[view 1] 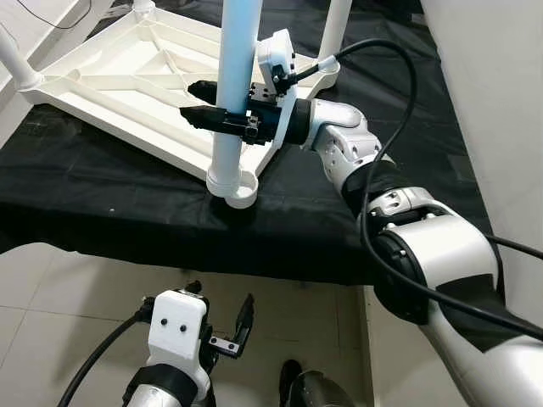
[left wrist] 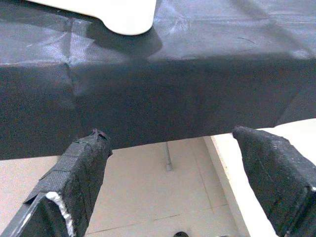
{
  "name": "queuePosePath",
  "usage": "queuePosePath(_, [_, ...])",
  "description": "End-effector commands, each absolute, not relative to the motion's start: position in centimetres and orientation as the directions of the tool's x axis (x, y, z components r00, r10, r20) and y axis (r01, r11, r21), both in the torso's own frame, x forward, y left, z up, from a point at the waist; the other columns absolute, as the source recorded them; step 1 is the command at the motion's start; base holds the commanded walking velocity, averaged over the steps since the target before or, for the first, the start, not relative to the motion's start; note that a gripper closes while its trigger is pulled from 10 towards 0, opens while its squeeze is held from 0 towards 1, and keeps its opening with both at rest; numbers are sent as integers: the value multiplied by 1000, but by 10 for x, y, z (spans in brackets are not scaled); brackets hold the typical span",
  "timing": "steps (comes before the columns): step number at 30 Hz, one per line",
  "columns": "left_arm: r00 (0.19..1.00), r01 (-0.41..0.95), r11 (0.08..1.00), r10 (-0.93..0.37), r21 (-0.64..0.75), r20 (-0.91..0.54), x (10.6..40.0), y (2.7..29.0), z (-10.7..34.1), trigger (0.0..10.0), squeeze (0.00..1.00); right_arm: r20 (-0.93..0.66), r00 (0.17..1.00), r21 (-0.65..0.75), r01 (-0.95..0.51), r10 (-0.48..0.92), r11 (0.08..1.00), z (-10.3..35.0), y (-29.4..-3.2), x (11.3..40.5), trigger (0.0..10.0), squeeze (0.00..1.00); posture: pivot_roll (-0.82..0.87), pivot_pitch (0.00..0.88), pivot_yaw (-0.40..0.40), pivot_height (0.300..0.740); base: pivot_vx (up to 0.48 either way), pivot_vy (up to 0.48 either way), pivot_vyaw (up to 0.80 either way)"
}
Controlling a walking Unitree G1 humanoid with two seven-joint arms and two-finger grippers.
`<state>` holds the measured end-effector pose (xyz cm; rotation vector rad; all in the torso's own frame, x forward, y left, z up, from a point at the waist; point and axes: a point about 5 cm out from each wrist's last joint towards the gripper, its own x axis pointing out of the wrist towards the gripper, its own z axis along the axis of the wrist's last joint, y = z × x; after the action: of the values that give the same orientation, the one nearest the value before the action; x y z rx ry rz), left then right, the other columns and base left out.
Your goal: Building children table
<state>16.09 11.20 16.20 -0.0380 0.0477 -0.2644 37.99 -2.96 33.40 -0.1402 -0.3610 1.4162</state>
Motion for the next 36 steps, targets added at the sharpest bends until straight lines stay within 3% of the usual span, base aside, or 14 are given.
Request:
queuePosePath(1, [962, 262, 964, -265, -42, -67, 157, 112, 159, 10000, 0, 108, 102, -296, -946, 989, 130, 324, -29, 380, 10000, 0, 73, 290, -68, 734, 0, 0, 0])
queuePosePath(12, [962, 261, 964, -264, -44, -72, 156, 111, 159, 10000, 0, 39, 96, -322, -941, 995, 103, 322, -33, 381, 10000, 0, 69, 295, -70, 734, 0, 0, 0])
queuePosePath(13, [962, 262, 964, -265, -45, -72, 156, 111, 159, 10000, 0, 21, 157, -342, -927, 987, 155, 319, -29, 383, 10000, 0, 69, 295, -70, 734, 0, 0, 0])
queuePosePath(17, [961, 263, 964, -266, -44, -71, 156, 110, 159, 10000, 0, 9, 193, -368, -912, 981, 183, 316, -28, 384, 10000, 0, 72, 298, -70, 734, 0, 0, 0])
queuePosePath(20, [962, 262, 964, -265, -42, -69, 156, 111, 160, 10000, 0, 85, 189, -333, -920, 978, 206, 323, -28, 384, 10000, 0, 72, 298, -70, 734, 0, 0, 0])
queuePosePath(21, [962, 262, 964, -265, -42, -68, 156, 111, 160, 10000, 0, 164, 299, -321, -885, 940, 337, 336, -30, 389, 10000, 0, 73, 295, -68, 734, 0, 0, 0])
queuePosePath(23, [962, 263, 964, -265, -42, -68, 156, 111, 160, 10000, 0, 163, 331, -345, -864, 930, 368, 339, -30, 390, 10000, 0, 73, 295, -68, 734, 0, 0, 0])
queuePosePath(26, [962, 264, 964, -266, -41, -67, 157, 111, 160, 10000, 0, 117, 272, -399, -868, 955, 296, 335, -27, 386, 10000, 0, 71, 294, -67, 734, 0, 0, 0])
queuePosePath(27, [962, 263, 964, -266, -41, -67, 157, 111, 160, 10000, 0, 59, 209, -414, -884, 976, 215, 328, -25, 383, 10000, 0, 71, 292, -68, 734, 0, 0, 0])
queuePosePath(29, [962, 263, 964, -266, -41, -67, 157, 111, 160, 10000, 0, 59, 209, -414, -884, 976, 215, 328, -25, 383, 10000, 0, 71, 292, -68, 734, 0, 0, 0])
queuePosePath(31, [962, 263, 964, -265, -41, -69, 157, 111, 159, 10000, 0, -84, 53, -399, -917, 995, 15, 307, -21, 375, 10000, 0, 69, 293, -69, 734, 0, 0, 0])
queuePosePath(32, [962, 263, 964, -265, -41, -69, 157, 111, 159, 10000, 0, -84, 53, -399, -917, 995, 15, 307, -21, 375, 10000, 0, 69, 293, -69, 734, 0, 0, 0])
queuePosePath(33, [962, 263, 964, -266, -39, -70, 156, 111, 159, 10000, 0, -167, -44, -359, -928, 985, -103, 294, -20, 370, 10000, 0, 71, 293, -70, 734, 0, 0, 0])
queuePosePath(36, [962, 263, 964, -265, -39, -70, 156, 110, 159, 10000, 0, -215, -111, -326, -928, 970, -178, 287, -20, 367, 10000, 0, 73, 292, -71, 734, 0, 0, 0])
